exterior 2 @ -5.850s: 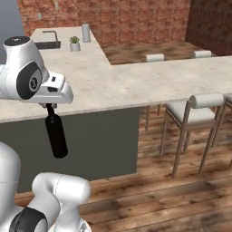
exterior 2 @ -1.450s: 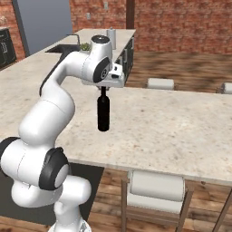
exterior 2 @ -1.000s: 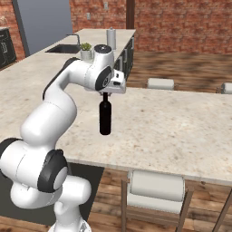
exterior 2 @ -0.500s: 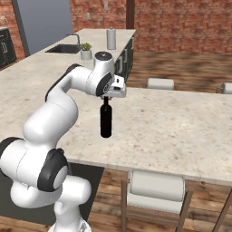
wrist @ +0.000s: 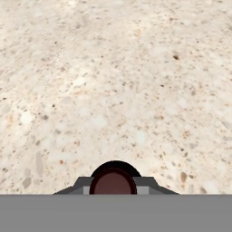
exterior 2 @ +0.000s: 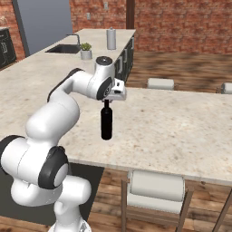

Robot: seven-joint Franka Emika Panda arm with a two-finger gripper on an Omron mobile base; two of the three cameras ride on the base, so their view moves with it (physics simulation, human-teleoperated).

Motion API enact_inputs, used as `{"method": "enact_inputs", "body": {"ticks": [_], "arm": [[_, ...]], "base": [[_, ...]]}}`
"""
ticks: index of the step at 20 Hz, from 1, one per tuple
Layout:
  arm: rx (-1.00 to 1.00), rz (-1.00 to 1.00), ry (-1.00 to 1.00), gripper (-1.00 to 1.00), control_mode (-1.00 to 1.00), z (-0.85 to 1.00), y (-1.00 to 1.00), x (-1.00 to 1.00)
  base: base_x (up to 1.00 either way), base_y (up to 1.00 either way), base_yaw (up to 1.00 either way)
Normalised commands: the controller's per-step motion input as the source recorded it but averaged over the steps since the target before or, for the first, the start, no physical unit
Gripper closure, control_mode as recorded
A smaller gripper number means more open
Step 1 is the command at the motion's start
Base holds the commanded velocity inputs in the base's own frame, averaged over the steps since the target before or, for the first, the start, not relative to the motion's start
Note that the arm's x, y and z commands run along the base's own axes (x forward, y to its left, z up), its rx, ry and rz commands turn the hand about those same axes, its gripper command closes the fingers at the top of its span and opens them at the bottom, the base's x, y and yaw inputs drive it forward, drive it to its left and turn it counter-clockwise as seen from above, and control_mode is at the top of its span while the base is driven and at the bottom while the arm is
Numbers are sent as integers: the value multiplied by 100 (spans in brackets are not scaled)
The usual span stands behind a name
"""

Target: Move the drinks to the dining counter.

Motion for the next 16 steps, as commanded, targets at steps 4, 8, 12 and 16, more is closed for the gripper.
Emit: {"method": "enact_inputs", "body": {"ticks": [4, 8, 12, 16], "arm": [[0, 0, 0, 100, -100, -2, 0, 0], [0, 0, 0, 100, -100, -5, 0, 0], [0, 0, 0, 100, -100, -14, 0, 0], [0, 0, 0, 100, -100, -17, 0, 0]], "base": [[0, 0, 0], [0, 0, 0], [0, 0, 0], [0, 0, 0]]}}
